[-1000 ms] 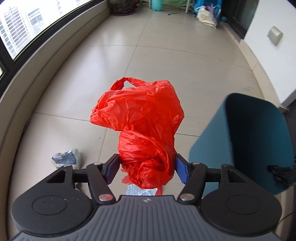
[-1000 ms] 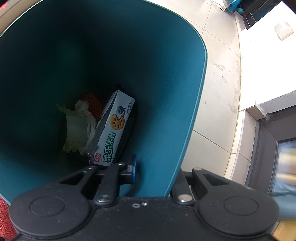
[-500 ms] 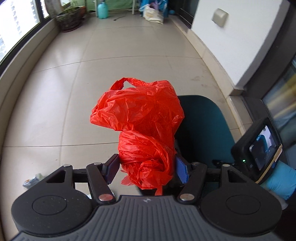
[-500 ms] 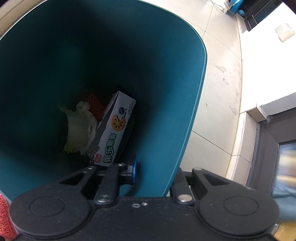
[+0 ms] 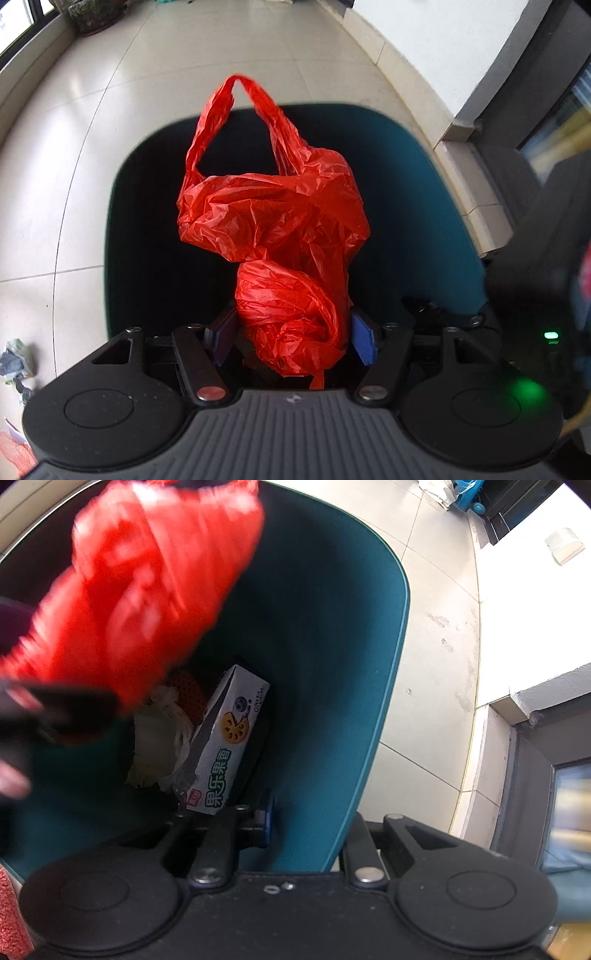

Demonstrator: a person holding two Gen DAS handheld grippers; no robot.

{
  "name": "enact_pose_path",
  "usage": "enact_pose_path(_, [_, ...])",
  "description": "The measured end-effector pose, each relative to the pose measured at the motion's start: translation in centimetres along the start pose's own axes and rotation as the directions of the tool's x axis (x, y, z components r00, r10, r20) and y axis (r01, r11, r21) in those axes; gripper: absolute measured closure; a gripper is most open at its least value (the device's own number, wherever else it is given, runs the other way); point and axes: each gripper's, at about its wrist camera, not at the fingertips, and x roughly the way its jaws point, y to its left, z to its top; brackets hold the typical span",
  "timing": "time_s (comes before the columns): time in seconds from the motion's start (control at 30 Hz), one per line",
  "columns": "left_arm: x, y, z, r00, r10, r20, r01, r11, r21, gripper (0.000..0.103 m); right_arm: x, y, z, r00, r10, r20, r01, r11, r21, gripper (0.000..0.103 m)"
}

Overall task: Collect trash
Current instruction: 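Carry the red plastic bag over the wastebasket with the left tool, then open the left tool to drop the red bag into the basket, then move the left tool down toward the crumpled grey paper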

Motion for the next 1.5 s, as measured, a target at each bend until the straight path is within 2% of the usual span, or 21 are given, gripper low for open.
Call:
enact_pose_path(0.3, [3.1,-0.9,0.1,0.999,0.027,-0.021,-0.027,1.0,-0.006,0.037,0.0,0.0,0.2,1.0,0.007,0.002,-0.007,1.0,0.001,0.088])
enact_pose_path(0.43, [2.4,-0.3,-0.3,1.0,0.027,0.001,-0.027,1.0,-0.009,0.028,-0.1,-0.3,0.2,1.0,0.01,0.003,-0.01,1.0,0.003,0.088])
enact_pose_path(0.57, [1.9,0.0,-0.6,1.0,0.018,0.011,-0.018,1.0,-0.021,0.028,-0.1,-0.5,0.0,1.0,0.016,0.006,-0.016,1.0,0.001,0.088])
enact_pose_path(0.63, [1.3,0.2,-0.6,1.0,0.022,0.019,-0.022,0.999,-0.024,0.028,-0.2,-0.6,0.0,1.0,0.017,0.007,-0.017,1.0,-0.003,0.088])
enact_pose_path(0.73, [-0.4,0.8,-0.8,0.999,-0.012,0.033,0.013,0.999,-0.032,0.028,-0.2,-0.6,0.0,1.0,0.017,0.006,-0.017,1.0,-0.007,0.088])
enact_pose_path(0.77, [-1.1,0.9,-0.8,0.999,0.003,0.045,-0.001,1.0,-0.031,0.028,-0.2,-0.5,0.0,1.0,0.016,0.006,-0.016,1.0,-0.008,0.088])
enact_pose_path(0.97, [-5.8,2.3,-0.7,0.993,-0.014,0.115,0.021,0.998,-0.056,0.028,-0.3,-0.3,0.0,1.0,0.016,0.003,-0.016,1.0,-0.014,0.088])
enact_pose_path(1.1, [-8.6,4.1,-0.8,0.987,0.022,0.157,-0.009,0.996,-0.083,0.027,-0.2,-0.1,0.1,1.0,0.014,-0.001,-0.014,1.0,-0.018,0.088])
enact_pose_path(1.17, [-9.9,5.5,-1.1,0.984,0.052,0.173,-0.034,0.994,-0.108,0.022,-0.2,0.0,0.1,1.0,0.014,-0.003,-0.014,1.0,-0.02,0.087])
enact_pose_path(1.23, [-10.9,7.0,-1.4,0.979,0.089,0.185,-0.066,0.989,-0.13,0.022,-0.1,0.0,0.1,1.0,0.014,-0.004,-0.014,1.0,-0.017,0.087])
enact_pose_path(1.5, [-13.7,15.2,-4.2,0.962,0.213,0.171,-0.166,0.953,-0.253,0.022,0.1,0.3,0.2,1.0,0.004,-0.013,-0.004,1.0,-0.022,0.087])
